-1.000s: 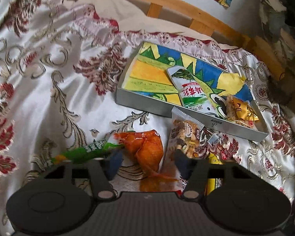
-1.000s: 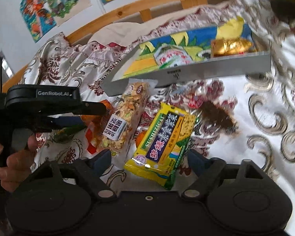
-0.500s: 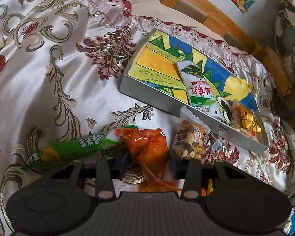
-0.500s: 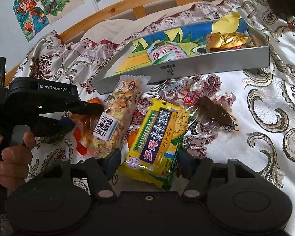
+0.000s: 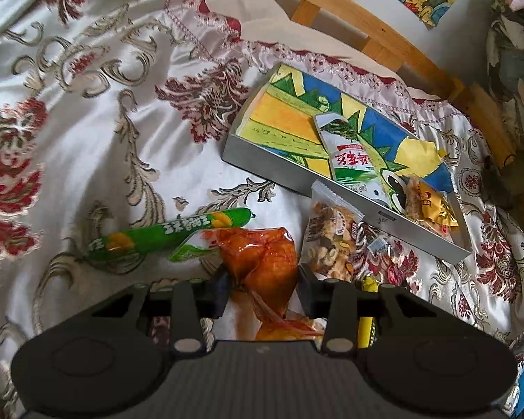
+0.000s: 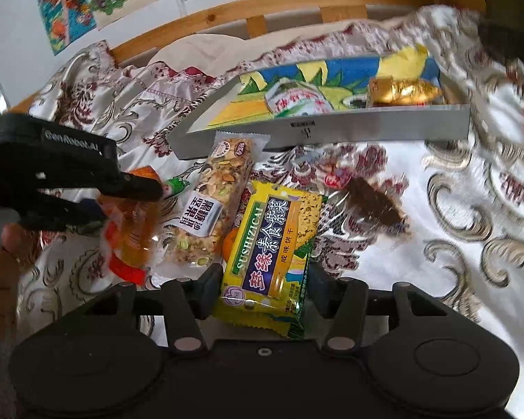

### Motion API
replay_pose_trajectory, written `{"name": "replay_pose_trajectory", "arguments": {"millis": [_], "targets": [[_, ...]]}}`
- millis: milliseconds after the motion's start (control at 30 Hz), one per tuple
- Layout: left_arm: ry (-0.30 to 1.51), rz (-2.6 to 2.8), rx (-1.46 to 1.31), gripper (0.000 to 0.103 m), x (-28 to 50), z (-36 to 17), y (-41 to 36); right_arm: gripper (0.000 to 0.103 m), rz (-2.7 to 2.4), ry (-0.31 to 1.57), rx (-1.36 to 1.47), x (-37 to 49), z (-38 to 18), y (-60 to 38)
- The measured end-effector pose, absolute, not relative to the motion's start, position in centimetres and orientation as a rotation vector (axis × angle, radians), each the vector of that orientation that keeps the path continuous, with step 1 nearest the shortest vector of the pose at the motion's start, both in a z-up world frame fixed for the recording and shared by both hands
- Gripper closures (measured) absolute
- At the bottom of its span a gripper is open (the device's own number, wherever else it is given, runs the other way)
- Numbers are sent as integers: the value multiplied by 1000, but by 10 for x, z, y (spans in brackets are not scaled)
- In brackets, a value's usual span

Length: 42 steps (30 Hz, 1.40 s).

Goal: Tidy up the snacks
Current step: 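Close the left tool on the orange snack while the right tool grasps the yellow packet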

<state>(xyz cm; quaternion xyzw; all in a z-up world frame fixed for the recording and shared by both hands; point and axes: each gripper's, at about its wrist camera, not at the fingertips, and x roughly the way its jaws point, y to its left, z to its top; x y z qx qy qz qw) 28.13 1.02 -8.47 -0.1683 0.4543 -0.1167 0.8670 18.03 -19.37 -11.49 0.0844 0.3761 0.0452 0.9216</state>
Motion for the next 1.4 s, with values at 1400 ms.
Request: {"name": "replay_pose_trajectory", "arguments": {"millis": [1400], "targets": [[798,-258,-310,60,261,-48,-1,53,-52,470,-617,154,-98,-151]]}}
